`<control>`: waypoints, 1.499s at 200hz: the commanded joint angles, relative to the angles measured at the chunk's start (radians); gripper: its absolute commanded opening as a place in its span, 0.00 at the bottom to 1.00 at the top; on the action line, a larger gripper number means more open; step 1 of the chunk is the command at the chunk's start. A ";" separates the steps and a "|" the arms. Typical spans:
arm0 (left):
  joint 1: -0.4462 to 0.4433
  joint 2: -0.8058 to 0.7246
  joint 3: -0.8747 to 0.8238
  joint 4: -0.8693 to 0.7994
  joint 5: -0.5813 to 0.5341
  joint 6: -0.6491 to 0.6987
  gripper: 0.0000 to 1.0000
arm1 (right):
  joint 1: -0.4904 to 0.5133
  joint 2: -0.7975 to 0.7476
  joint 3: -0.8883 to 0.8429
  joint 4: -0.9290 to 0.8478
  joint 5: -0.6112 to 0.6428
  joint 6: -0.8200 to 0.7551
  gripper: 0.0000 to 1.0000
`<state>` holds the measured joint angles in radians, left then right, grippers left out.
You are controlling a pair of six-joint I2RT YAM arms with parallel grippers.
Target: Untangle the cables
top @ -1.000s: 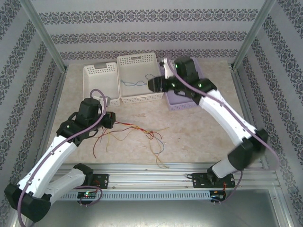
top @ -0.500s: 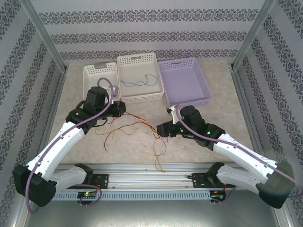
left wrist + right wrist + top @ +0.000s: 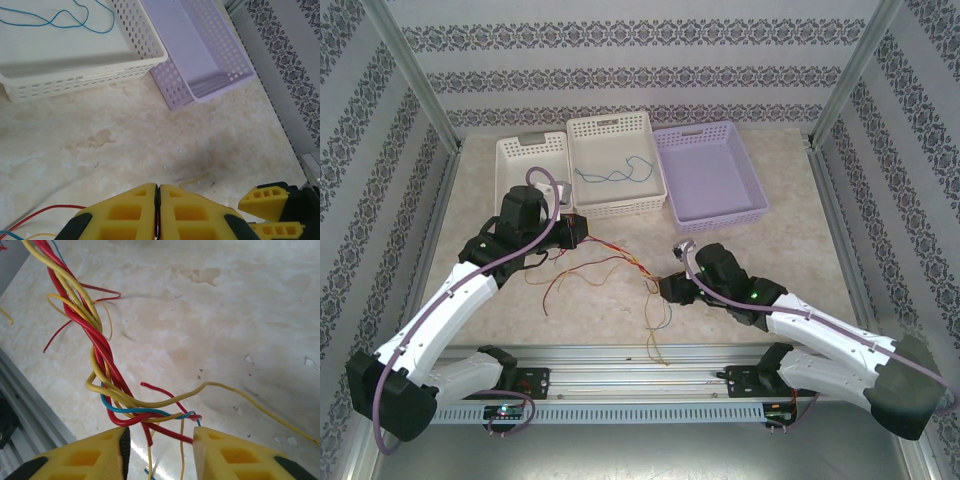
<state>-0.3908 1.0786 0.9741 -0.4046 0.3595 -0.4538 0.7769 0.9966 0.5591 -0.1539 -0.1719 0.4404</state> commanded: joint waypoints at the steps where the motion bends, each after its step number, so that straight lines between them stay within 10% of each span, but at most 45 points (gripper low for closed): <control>1: 0.007 -0.026 -0.013 0.055 0.017 0.008 0.00 | 0.007 0.037 -0.004 0.067 0.021 -0.021 0.30; 188: 0.008 -0.031 -0.029 0.084 0.050 0.001 0.00 | -0.002 0.120 -0.022 0.387 -0.204 0.039 0.50; 255: 0.008 -0.046 -0.025 0.063 0.033 0.016 0.00 | -0.013 0.190 -0.004 0.366 -0.345 0.035 0.13; 300: 0.019 -0.034 -0.002 0.013 -0.010 0.031 0.00 | -0.021 0.025 0.052 0.039 0.061 -0.034 0.00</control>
<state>-0.3908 1.0588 0.9520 -0.3756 0.3923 -0.4503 0.7742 1.1183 0.5610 0.1009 -0.3939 0.4500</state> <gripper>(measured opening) 0.090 0.054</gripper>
